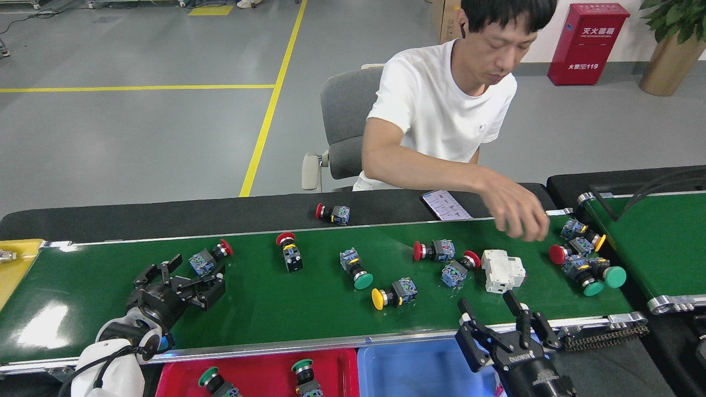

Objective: Pick switch part from conveyor to tray

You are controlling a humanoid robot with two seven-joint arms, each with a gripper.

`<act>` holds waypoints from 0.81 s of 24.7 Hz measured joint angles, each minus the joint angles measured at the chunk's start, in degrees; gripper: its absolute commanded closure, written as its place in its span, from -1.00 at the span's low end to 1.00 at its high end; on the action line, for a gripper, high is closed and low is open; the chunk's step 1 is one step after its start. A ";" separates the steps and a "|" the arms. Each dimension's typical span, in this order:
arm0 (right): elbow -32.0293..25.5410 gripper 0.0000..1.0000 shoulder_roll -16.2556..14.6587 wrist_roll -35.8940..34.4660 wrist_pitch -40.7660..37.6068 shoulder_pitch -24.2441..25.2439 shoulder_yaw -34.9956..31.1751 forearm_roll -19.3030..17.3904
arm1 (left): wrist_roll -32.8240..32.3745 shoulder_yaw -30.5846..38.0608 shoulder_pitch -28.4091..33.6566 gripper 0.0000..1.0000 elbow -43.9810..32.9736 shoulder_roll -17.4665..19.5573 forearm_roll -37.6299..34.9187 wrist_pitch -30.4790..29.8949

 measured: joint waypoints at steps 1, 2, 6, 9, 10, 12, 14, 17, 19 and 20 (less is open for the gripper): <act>0.01 -0.85 -0.28 -0.21 0.00 0.73 -0.07 0.09 | 0.34 -0.25 -0.73 -0.53 1.31 0.41 -0.01 0.10; 0.00 -0.84 -0.48 -0.32 0.00 0.91 -0.11 0.18 | 0.66 -0.72 -1.36 -0.26 2.75 0.96 -0.01 0.17; 0.00 -0.83 -0.18 -0.72 0.41 0.45 -0.05 3.42 | 2.71 -2.14 -2.89 0.44 7.76 3.04 -0.01 0.39; 0.65 -0.84 3.79 1.00 2.44 -1.87 2.54 8.89 | 3.72 -3.28 -3.60 0.83 9.28 3.68 0.20 0.00; 1.40 -0.84 5.14 2.24 3.56 -3.27 4.03 10.53 | 3.81 -3.38 -3.64 0.87 9.37 3.72 0.30 0.01; 3.40 -0.84 6.69 4.90 6.13 -6.46 7.02 12.70 | 3.81 -3.29 -3.60 0.87 9.30 3.82 0.85 -0.19; 6.08 -0.84 7.62 6.59 10.31 -9.96 10.56 13.77 | 3.82 -3.22 -2.43 0.87 6.53 3.81 3.78 -0.82; 12.04 -0.87 7.79 8.13 18.84 -15.39 15.77 15.28 | 3.95 -3.12 5.75 0.86 -6.02 3.83 7.29 -2.59; 17.85 -0.89 7.82 8.68 24.73 -19.96 19.37 15.38 | 4.05 -2.98 16.28 0.84 -20.72 3.83 8.28 -4.01; 20.40 -0.89 8.07 8.92 26.77 -22.13 20.57 15.25 | 4.06 -2.97 21.12 0.84 -26.57 3.83 8.69 -4.43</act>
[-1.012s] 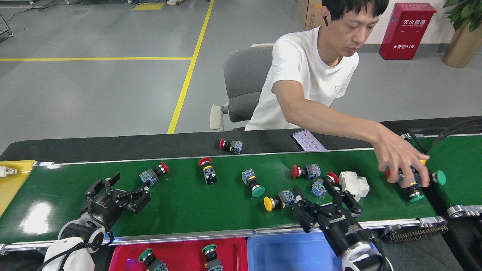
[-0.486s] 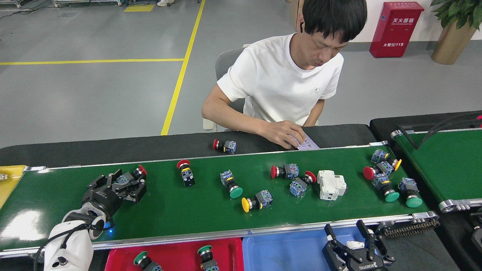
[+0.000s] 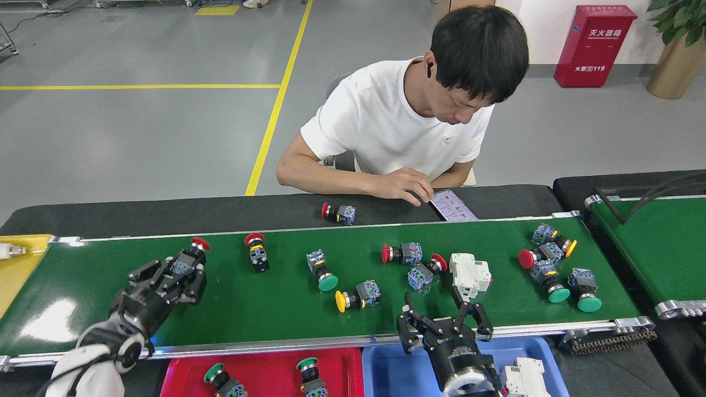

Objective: Pick switch part from conveyor to tray

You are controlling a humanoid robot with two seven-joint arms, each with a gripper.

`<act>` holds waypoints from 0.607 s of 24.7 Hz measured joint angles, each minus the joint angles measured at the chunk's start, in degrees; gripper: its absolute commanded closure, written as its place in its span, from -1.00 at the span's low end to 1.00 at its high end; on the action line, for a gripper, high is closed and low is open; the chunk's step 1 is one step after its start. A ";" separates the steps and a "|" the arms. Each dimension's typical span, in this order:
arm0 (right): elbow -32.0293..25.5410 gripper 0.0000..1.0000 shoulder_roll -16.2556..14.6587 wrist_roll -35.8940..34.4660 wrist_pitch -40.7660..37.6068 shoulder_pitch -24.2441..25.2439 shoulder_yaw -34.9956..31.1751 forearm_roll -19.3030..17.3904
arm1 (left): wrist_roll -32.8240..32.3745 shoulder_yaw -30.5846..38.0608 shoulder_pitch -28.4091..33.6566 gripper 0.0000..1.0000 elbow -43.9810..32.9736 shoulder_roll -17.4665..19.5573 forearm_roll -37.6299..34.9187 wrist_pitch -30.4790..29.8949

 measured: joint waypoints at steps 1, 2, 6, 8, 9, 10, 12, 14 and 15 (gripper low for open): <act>2.81 -0.89 0.63 0.09 1.66 -2.01 0.87 -0.11 | 0.01 -0.03 5.76 0.84 -6.32 0.00 0.29 -0.66; 5.62 -0.89 1.46 0.15 2.63 -4.03 1.45 -0.30 | 0.01 -0.15 10.74 0.82 -11.37 -0.01 0.37 -1.10; 12.37 -0.87 1.92 0.18 4.80 -9.04 2.67 -2.90 | -0.02 -1.35 22.25 0.59 -21.29 0.01 0.38 -2.54; 14.09 -0.64 1.93 0.20 5.25 -10.69 3.10 -4.36 | -0.02 -3.19 23.56 -0.16 -21.76 0.01 -0.23 -3.00; 14.58 -0.49 1.92 0.20 5.44 -11.15 3.23 -4.80 | -0.10 -3.50 23.57 -0.36 -21.82 0.00 -0.75 -3.04; 15.13 -0.25 1.93 0.23 5.45 -11.44 3.41 -5.02 | -0.16 -3.60 23.56 -1.00 -21.86 -0.03 -1.42 -3.08; 15.91 0.22 1.92 0.37 4.26 -11.50 3.82 -5.26 | -0.17 -3.61 23.56 -1.00 -21.86 -0.05 -1.78 -3.10; 15.93 0.49 1.83 0.16 1.90 -11.51 4.13 -5.31 | 0.00 -3.22 23.54 -1.00 -21.87 -0.34 -1.77 -3.32; 15.93 0.58 1.78 0.09 0.74 -11.51 4.18 -5.35 | 0.07 -2.32 23.54 -1.00 -21.87 -0.93 -1.71 -3.29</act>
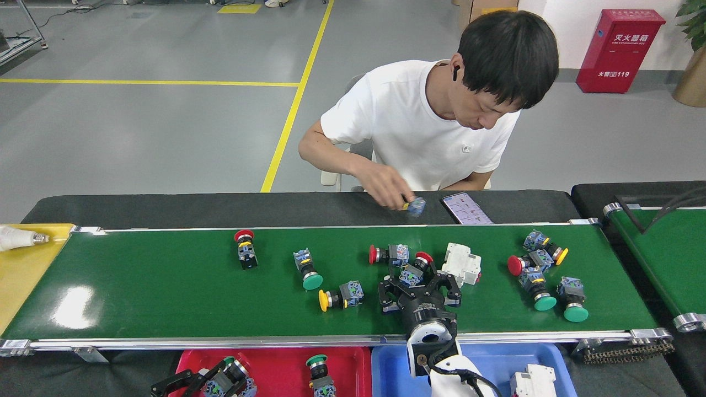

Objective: Pick switch part from conveyor to tray

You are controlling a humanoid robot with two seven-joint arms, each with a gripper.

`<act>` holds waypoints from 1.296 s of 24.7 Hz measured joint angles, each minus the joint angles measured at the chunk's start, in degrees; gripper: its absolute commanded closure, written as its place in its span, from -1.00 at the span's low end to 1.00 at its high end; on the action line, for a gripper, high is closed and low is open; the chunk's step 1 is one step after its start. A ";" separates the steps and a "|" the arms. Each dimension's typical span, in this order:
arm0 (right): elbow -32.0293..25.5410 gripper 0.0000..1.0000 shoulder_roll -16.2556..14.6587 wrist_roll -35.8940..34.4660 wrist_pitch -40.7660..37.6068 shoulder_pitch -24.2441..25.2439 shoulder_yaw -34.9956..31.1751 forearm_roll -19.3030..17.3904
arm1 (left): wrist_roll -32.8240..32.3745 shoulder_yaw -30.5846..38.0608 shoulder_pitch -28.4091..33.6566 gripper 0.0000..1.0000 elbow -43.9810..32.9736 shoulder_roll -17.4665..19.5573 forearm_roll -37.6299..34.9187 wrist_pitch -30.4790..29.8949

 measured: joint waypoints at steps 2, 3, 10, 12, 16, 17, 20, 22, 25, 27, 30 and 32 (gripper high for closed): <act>-0.02 0.65 -0.13 -0.12 -2.17 0.01 -0.01 -0.07 | 0.15 3.65 -0.01 -1.00 0.00 -3.09 0.04 0.97; -0.05 0.68 -0.16 -0.18 -2.76 0.02 -0.05 -0.14 | 0.25 5.90 0.00 -1.00 -0.01 -5.30 0.04 1.44; -10.27 0.72 -4.72 -0.28 -11.07 3.93 -0.38 -5.47 | -4.78 19.14 0.14 -1.00 0.07 -11.74 2.95 2.37; -16.70 0.72 -8.77 0.30 -15.56 7.12 -0.49 -9.45 | -5.39 20.02 -0.04 -1.00 0.54 -11.70 3.36 2.78; -26.97 0.63 -13.76 0.81 -28.52 12.80 -0.61 -16.29 | -6.99 19.25 -7.01 -1.00 5.16 -10.81 2.17 6.46; -28.66 0.55 -13.97 0.86 -31.92 14.25 -0.60 -16.69 | -7.65 18.93 -10.46 -1.00 8.16 -10.20 0.78 7.66; -31.85 -0.03 -13.98 1.74 -41.56 19.20 -0.27 -16.95 | -8.51 17.71 -23.09 -1.00 19.67 -8.53 -4.01 9.73; -32.06 -0.92 -13.75 3.51 -45.87 20.81 1.29 -16.87 | -8.70 17.47 -30.29 -1.00 27.62 -7.10 -5.71 10.47; -32.04 -0.93 -12.59 7.01 -48.56 20.94 4.22 -16.66 | -8.80 17.03 -36.22 -1.00 35.38 -3.18 -6.09 11.93; -31.84 -0.93 -11.56 8.07 -49.10 20.88 4.31 -16.60 | -8.85 15.70 -38.93 -1.00 39.35 -1.84 -6.12 12.75; -31.34 -0.93 -10.70 8.59 -49.33 20.54 4.16 -16.47 | -8.89 13.42 -42.67 -1.00 44.30 -1.66 -6.13 13.94; -31.33 -0.92 -9.91 8.79 -46.46 19.65 2.60 -16.39 | -8.97 12.97 -44.08 -1.00 46.06 -1.66 -6.13 14.28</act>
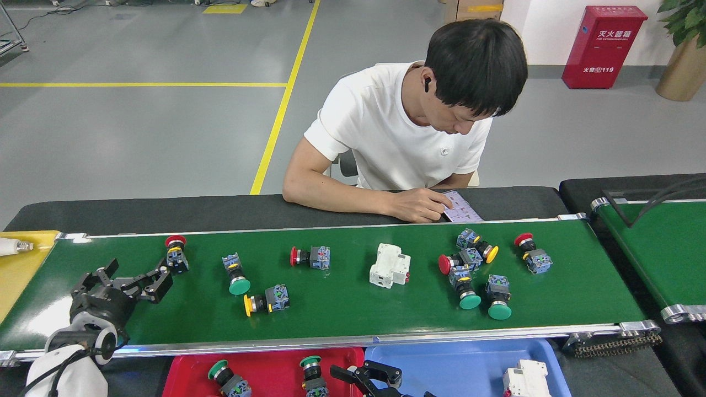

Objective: Pick switch part from conveyor to tray

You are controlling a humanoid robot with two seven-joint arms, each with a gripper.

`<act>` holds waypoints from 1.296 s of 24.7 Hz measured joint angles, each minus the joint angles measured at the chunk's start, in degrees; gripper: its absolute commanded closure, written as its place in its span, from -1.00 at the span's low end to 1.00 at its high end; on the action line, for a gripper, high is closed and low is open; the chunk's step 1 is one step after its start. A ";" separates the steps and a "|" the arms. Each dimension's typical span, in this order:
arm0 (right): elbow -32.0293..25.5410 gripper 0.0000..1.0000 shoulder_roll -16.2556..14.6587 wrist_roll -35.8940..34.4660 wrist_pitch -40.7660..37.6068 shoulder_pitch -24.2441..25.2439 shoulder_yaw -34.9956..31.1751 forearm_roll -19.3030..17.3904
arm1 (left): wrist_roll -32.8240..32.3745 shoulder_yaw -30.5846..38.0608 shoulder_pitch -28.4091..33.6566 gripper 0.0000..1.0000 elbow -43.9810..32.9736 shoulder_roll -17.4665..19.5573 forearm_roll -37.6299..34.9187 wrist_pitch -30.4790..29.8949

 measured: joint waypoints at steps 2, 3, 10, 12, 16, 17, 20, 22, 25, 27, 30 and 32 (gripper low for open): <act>0.00 -0.91 0.23 0.03 5.70 -2.25 -3.66 0.09 | -0.06 -0.07 -0.91 -1.00 1.42 0.01 0.00 0.16; -0.01 -0.91 0.22 0.16 8.78 -3.39 -5.40 0.37 | -0.09 -0.08 -1.29 -1.00 2.06 0.01 0.00 0.19; -0.46 -0.91 -1.16 -10.30 23.01 0.34 -17.10 7.94 | 0.76 -0.71 -5.09 -0.94 10.58 1.30 0.00 0.54; -1.39 -0.92 -1.25 -15.40 24.84 5.70 -18.50 8.98 | 2.21 -2.19 -6.56 -0.77 14.10 2.46 0.00 1.20; -4.15 -0.93 -2.96 -20.26 26.00 13.42 -19.81 9.21 | 6.09 -5.06 -8.42 0.36 20.17 4.89 0.35 2.53; -4.36 -0.93 -3.00 -20.72 26.03 14.00 -19.81 9.21 | 6.65 -5.27 -8.56 0.78 20.91 5.27 0.40 2.60; -4.47 -0.92 -2.94 -20.98 26.52 13.72 -19.81 9.21 | 7.62 -5.29 -8.57 0.94 21.28 5.58 1.14 1.75; -4.00 -0.93 -2.51 -19.25 26.66 12.42 -19.71 9.38 | 7.82 -5.32 -8.54 0.94 20.34 5.58 3.43 0.41; -1.51 -0.93 1.20 -13.67 26.74 8.89 -19.01 9.86 | 7.98 -5.57 -5.73 0.93 14.09 5.53 6.67 -1.49; 0.55 -0.92 4.18 -10.93 26.78 6.27 -18.52 11.62 | 8.17 -5.62 -1.00 0.93 7.05 5.04 7.25 -2.72; 4.74 -0.92 8.13 -8.74 27.96 3.30 -18.27 15.33 | 7.97 -5.63 9.02 0.93 -7.43 3.95 7.49 -3.69; 7.79 -0.92 9.43 -8.28 29.64 0.26 -15.99 16.66 | 7.87 -6.14 16.57 0.92 -18.25 1.18 7.48 -5.14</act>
